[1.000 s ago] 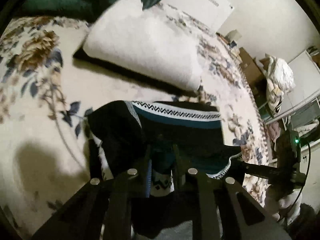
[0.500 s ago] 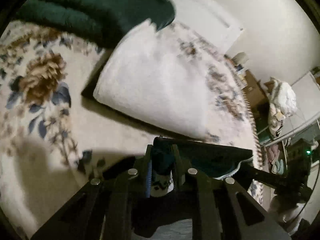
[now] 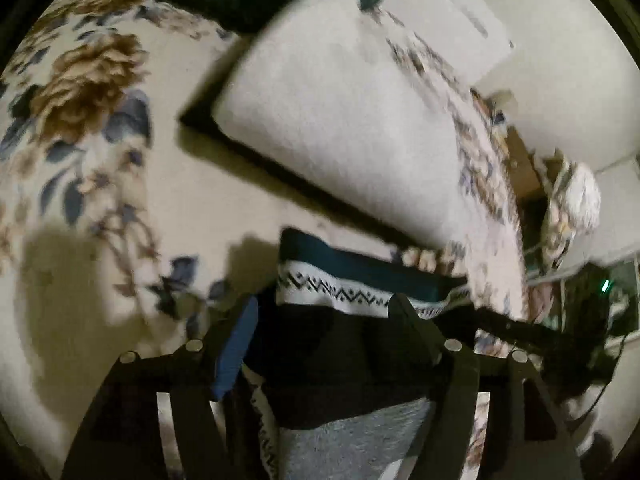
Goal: Fold small clothes
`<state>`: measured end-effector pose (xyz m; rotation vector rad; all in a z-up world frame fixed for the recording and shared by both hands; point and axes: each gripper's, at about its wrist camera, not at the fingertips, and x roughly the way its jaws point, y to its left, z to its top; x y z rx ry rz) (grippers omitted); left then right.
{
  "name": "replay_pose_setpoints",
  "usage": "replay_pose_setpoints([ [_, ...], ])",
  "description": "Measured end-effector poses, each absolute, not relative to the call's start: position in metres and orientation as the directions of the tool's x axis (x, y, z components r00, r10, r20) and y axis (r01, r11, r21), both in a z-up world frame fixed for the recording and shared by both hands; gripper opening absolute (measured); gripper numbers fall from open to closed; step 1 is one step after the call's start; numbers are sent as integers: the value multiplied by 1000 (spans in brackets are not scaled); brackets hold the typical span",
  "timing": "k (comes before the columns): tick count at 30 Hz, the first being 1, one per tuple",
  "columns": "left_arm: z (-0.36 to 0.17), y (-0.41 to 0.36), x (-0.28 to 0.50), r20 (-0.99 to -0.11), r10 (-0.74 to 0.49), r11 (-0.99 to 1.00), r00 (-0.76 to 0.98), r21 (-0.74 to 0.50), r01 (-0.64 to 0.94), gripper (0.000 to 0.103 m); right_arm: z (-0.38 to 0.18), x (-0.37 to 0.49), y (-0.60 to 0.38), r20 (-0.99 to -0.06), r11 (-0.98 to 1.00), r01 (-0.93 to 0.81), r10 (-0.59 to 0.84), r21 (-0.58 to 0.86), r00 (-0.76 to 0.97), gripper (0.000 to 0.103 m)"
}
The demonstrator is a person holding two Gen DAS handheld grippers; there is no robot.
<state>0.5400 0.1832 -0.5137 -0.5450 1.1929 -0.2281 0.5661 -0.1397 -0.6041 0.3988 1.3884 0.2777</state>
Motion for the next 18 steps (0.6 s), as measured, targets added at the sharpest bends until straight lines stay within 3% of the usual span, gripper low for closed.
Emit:
replay_pose_setpoints([
  [1,-520,176,545,-830,-434,864,350,-494,-101,65,-609,570,-133,-900,909,22,410,417,149,39],
  [4,-544,172,567,-876,-357,907,324,-408,-104,61,-630,591,-136,-966,976,51,199,210,167,39],
  [6,-552,184,574,-874,-374,887,311,-435,-156,61,-638,598,-156,-976,974,148,150,173,157,39],
  [13,-475,201,512,-827,-334,898,451,-425,-115,63,-604,550,-200,-951,939,195,248,282,183,39],
  [18,-457,185,438,-883,-228,946,410,-301,-123,63,-596,484,-201,-961,940,215,238,264,138,42],
])
